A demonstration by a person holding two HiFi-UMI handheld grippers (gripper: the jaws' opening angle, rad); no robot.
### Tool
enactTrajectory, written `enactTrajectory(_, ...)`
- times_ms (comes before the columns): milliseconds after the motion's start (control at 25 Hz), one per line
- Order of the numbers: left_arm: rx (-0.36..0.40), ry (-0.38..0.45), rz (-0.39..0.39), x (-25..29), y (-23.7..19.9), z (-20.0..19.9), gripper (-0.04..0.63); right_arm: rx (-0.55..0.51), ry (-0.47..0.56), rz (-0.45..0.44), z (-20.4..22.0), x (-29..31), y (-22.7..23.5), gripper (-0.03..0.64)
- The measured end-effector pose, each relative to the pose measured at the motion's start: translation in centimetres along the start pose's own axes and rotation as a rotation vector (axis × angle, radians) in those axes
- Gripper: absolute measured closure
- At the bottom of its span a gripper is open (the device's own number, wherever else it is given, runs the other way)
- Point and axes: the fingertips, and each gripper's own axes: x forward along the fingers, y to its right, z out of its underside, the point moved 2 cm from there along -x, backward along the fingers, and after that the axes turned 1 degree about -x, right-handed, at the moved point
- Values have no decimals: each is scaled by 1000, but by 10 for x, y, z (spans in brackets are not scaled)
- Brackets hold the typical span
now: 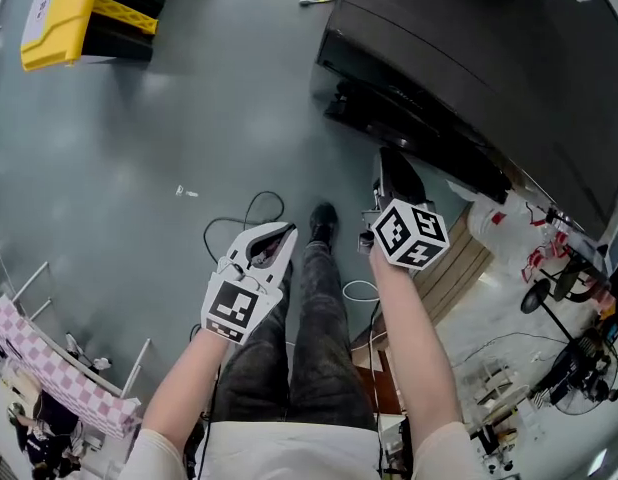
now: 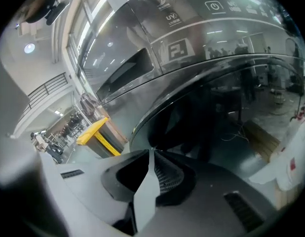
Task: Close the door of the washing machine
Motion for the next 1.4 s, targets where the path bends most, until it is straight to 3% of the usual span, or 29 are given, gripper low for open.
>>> enactTrajectory(160, -23, -14, -11, 8, 1, 9, 586, 19, 7, 10, 1, 1, 5, 583)
enactTrajectory(600, -42, -32, -24, 14, 4, 23, 586, 66, 52, 45, -1, 9, 4, 588)
enactTrajectory(1000, -44, -38, -29, 8, 2, 28, 586, -33, 62, 49, 4, 14, 1, 589)
enactTrajectory(1280, -52, -53, -33, 3, -2, 44, 586, 2, 42, 51, 4, 29, 0, 589)
enactTrajectory(1400, -59, -50, -35, 0, -5, 47, 586, -68, 25, 44, 5, 30, -2, 589)
